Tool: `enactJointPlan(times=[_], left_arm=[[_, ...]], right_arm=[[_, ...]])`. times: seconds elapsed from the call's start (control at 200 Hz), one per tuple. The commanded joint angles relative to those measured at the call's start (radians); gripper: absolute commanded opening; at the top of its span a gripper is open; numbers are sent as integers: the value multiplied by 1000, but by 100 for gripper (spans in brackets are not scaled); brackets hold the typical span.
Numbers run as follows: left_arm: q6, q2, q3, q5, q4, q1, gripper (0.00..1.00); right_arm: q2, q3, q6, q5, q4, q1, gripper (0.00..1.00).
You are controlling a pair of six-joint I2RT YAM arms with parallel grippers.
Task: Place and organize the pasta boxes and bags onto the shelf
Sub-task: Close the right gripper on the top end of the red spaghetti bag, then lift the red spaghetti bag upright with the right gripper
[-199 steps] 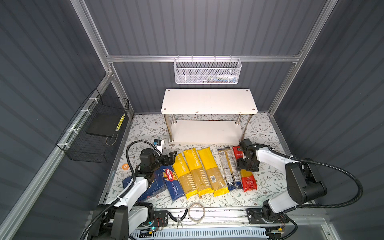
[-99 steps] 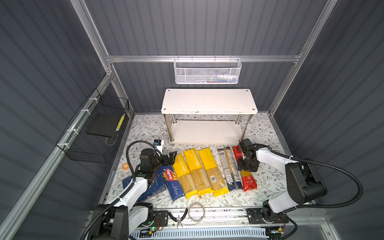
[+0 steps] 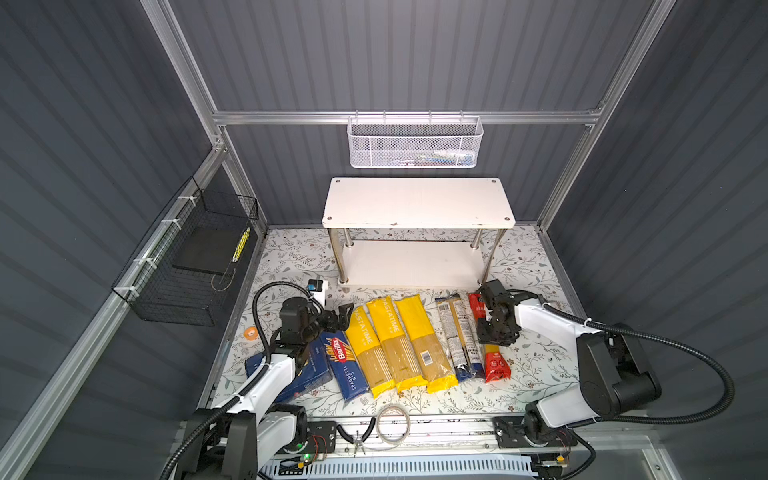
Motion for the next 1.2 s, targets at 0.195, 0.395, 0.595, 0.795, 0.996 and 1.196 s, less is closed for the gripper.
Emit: enactJointPlan(times=[0.195, 0.395, 0.595, 0.795, 0.996, 1.196], left_arm=[[19, 2, 29, 6, -10, -5, 100], [19, 0, 28, 5, -10, -4, 99], [20, 9, 34, 8, -12, -6, 100], [20, 9, 34, 6, -13, -6, 99], [19, 23, 42, 8, -17, -6, 100], [19, 27, 45, 4, -20, -6, 100]], right_arm=[[-113, -36, 20, -65, -9, 7, 29], [-217, -43, 13, -113, -26, 10, 28], [-312, -42, 23, -138, -52, 18, 26], [-359, -31, 52, -179, -23, 32, 26], [-359, 5, 59, -203, 7, 50, 26], [-359, 9, 60, -207, 23, 57, 25]])
